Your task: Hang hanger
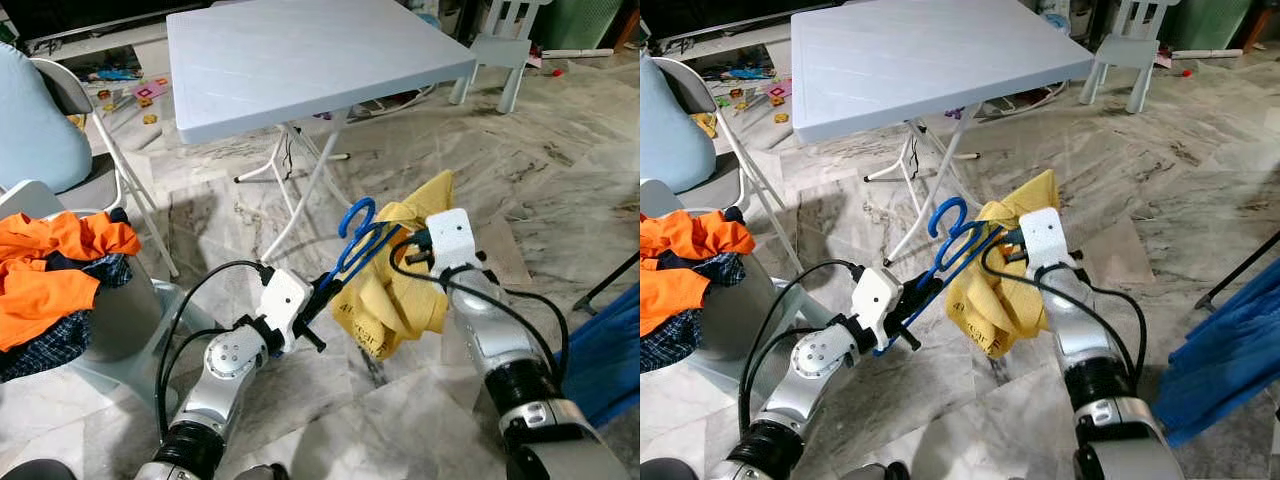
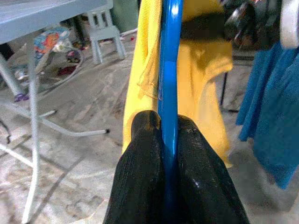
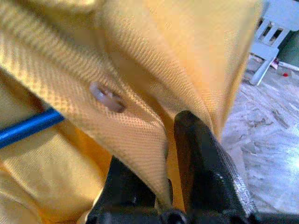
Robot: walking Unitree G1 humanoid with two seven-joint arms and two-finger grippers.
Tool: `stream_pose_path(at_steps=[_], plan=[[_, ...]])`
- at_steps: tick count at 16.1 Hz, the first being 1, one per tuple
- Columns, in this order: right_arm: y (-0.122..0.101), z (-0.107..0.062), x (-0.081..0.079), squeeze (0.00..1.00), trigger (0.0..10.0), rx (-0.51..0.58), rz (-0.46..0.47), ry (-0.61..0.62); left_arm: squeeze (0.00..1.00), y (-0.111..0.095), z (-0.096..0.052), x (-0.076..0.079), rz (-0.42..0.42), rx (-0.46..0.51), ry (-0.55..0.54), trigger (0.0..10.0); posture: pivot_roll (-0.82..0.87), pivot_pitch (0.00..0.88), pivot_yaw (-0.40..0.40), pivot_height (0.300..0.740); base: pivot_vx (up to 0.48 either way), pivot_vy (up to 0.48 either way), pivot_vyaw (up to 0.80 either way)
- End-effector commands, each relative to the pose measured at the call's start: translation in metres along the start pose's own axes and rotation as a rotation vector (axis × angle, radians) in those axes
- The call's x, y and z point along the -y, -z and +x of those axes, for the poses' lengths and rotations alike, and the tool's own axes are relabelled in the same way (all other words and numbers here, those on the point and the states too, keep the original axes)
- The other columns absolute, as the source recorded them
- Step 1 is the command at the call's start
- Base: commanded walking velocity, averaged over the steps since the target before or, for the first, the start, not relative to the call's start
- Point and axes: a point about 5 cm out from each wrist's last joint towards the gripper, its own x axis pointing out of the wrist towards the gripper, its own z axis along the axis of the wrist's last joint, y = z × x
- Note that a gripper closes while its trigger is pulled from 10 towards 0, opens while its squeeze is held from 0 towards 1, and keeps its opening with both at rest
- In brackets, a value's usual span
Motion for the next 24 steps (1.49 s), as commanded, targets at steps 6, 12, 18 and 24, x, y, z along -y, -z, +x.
stream_pose_path(at_steps=[6,12,18,24], plan=[[-0.043,0.004,0.016,0.0,0.0,0.141,0.006,0.087,0.0,0.001,-0.004,-0.006,0.058,-0.008,-0.019,0.0,-0.12,0.088,0.049,0.74,0.0,0.0,0.0],[-0.052,0.013,0.031,0.0,0.0,0.119,0.032,0.23,0.0,0.012,-0.033,0.004,0.098,-0.034,0.044,0.0,-0.11,0.084,0.036,0.74,0.0,0.0,0.0],[-0.037,0.013,0.065,0.0,0.0,0.018,-0.069,0.469,0.0,0.018,-0.063,0.011,-0.03,-0.02,-0.006,0.0,-0.08,0.09,0.025,0.74,0.0,0.0,0.0],[0.003,-0.005,0.059,0.0,0.0,-0.061,0.121,0.375,0.0,0.001,-0.048,-0.02,-0.069,-0.01,-0.371,10.0,-0.08,0.087,0.033,0.74,0.0,0.0,0.0]])
